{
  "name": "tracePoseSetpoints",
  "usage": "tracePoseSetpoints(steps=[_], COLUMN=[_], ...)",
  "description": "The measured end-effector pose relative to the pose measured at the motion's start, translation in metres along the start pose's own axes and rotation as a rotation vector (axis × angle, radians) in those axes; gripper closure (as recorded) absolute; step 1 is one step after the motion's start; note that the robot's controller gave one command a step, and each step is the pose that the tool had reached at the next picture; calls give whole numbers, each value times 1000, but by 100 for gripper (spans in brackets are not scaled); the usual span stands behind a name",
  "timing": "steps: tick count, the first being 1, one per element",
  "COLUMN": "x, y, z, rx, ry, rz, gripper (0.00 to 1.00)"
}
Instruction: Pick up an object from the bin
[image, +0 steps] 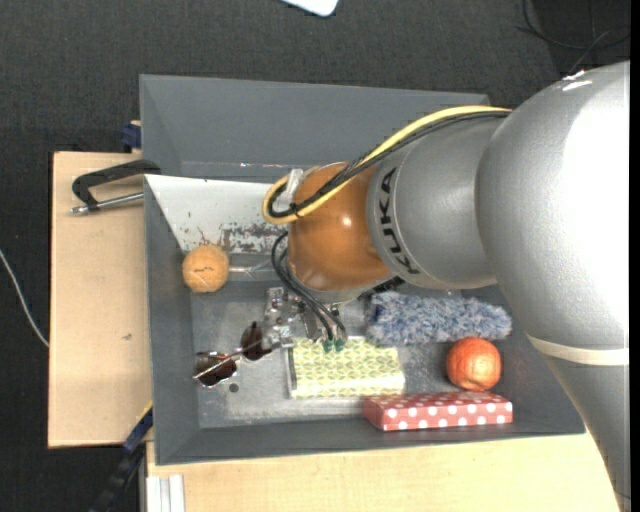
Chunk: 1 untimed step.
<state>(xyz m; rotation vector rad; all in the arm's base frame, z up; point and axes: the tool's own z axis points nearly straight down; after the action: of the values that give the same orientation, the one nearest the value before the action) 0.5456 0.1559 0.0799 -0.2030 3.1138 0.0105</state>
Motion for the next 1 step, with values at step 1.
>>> tracePoseSetpoints(steps=[1], x=[11], y=[-9], z=[-34], rx=[4], ry=[21], rz=[-16], gripper=[100])
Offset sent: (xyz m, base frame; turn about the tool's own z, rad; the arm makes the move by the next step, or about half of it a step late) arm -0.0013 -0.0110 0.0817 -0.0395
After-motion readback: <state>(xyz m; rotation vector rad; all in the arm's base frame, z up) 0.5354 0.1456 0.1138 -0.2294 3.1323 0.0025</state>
